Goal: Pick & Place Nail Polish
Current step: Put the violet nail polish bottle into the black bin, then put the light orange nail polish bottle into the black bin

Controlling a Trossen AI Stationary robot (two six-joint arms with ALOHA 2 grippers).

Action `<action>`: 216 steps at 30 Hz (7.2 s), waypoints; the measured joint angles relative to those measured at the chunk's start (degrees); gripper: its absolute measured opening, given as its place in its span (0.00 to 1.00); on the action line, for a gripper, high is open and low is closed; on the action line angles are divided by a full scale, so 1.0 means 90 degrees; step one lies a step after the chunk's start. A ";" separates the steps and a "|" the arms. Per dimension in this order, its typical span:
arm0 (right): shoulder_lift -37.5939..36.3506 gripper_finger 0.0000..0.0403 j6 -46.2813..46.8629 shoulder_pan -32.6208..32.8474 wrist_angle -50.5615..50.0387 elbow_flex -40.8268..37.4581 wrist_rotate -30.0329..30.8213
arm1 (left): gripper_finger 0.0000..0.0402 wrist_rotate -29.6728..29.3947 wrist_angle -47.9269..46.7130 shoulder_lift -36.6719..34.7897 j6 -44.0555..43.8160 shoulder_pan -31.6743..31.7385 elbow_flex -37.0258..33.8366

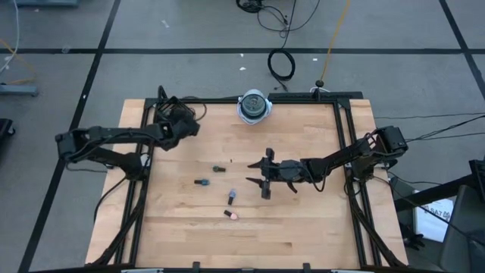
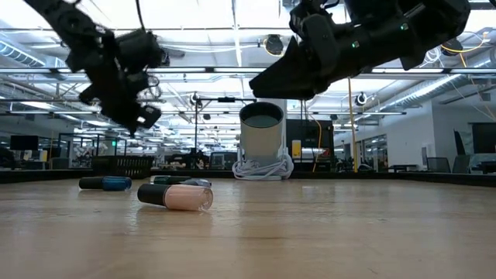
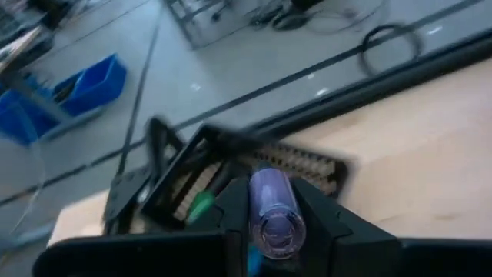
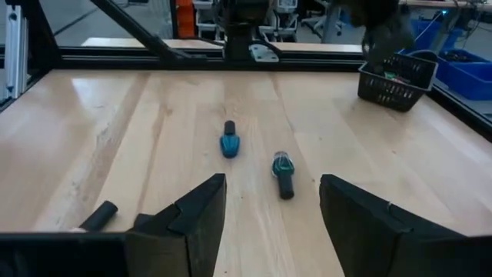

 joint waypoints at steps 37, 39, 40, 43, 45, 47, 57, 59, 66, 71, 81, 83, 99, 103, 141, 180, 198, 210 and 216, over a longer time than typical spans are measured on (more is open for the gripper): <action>0.0002 0.49 0.0138 -0.0005 0.0166 0.0000 0.0005 | 0.72 0.2350 0.0905 0.0008 0.0100 0.1577 -0.0485; 0.0002 0.49 0.0138 -0.0005 0.0166 0.0000 0.0004 | 0.71 0.2421 0.0946 0.0008 0.0232 0.1657 -0.0482; 0.0002 0.49 0.0138 -0.0004 0.0164 0.0000 0.0003 | 0.70 0.2368 0.0924 0.0008 0.0232 0.1688 -0.0482; 0.0002 0.49 0.0145 -0.0004 0.0164 0.0000 0.0004 | 0.70 0.2175 0.0809 0.0008 0.0212 0.1768 -0.0482; 0.0002 0.49 0.0186 -0.0002 0.0164 0.0000 0.0002 | 0.70 0.2075 0.0788 0.0008 0.0219 0.1809 -0.0482; 0.0002 0.49 0.0188 -0.0002 0.0165 0.0000 -0.0005 | 0.70 0.2023 0.0773 0.0008 0.0221 0.1840 -0.0482; 0.0010 0.49 0.0189 -0.0002 0.0164 0.0000 -0.0005 | 0.69 0.2672 0.0975 0.0008 0.0550 0.1693 -0.0482; 0.0010 0.49 0.0166 0.0039 0.0157 0.0000 -0.0094 | 0.69 0.2857 0.1014 0.0008 0.0558 0.1647 -0.0482; 0.0371 0.49 -0.0368 0.0590 0.0029 0.0284 -0.0500 | 0.69 0.3076 0.1294 0.0008 0.0702 0.1440 -0.0482; 0.1120 0.49 0.0064 0.0810 -0.1102 0.1471 -0.0261 | 0.69 0.3574 0.1712 -0.0061 0.0940 0.1217 -0.0482; 0.2687 0.54 0.1016 0.1122 -0.3845 0.3752 -0.0073 | 0.69 0.6997 0.3395 -0.0578 0.1924 0.0497 -0.0475; 0.2834 0.56 0.1140 0.1219 -0.4019 0.3937 -0.0183 | 0.69 0.7239 0.3732 -0.0708 0.1847 0.0336 -0.0476; 0.3293 0.57 0.1479 0.1457 -0.4419 0.4269 -0.0332 | 0.69 0.7285 0.4012 -0.1462 0.1173 -0.0474 -0.0475; 0.3298 0.54 0.1622 0.1329 -0.4460 0.4170 -0.0347 | 0.69 0.7215 0.4022 -0.1457 0.1166 -0.0470 -0.0477; 0.3291 0.31 0.0527 0.1261 -0.4402 0.3971 -0.0868 | 0.69 0.7218 0.3969 -0.1457 0.0833 -0.0470 -0.0480; 0.3327 0.44 0.0089 0.1197 -0.3516 0.3942 -0.0993 | 0.69 0.7218 0.3810 -0.1454 0.0692 -0.0472 -0.0482; 0.3691 0.46 0.0134 0.1121 -0.3043 0.3973 -0.0996 | 0.69 0.7222 0.3807 -0.1454 0.0741 -0.0545 -0.0482; 0.3684 0.27 -0.0112 0.1100 -0.3508 0.3988 -0.1044 | 0.69 0.7221 0.3806 -0.1454 0.0759 -0.0555 -0.0482; 0.3477 0.27 -0.0345 0.1090 -0.3693 0.3963 -0.1154 | 0.69 0.7220 0.3800 -0.1454 0.0756 -0.0555 -0.0482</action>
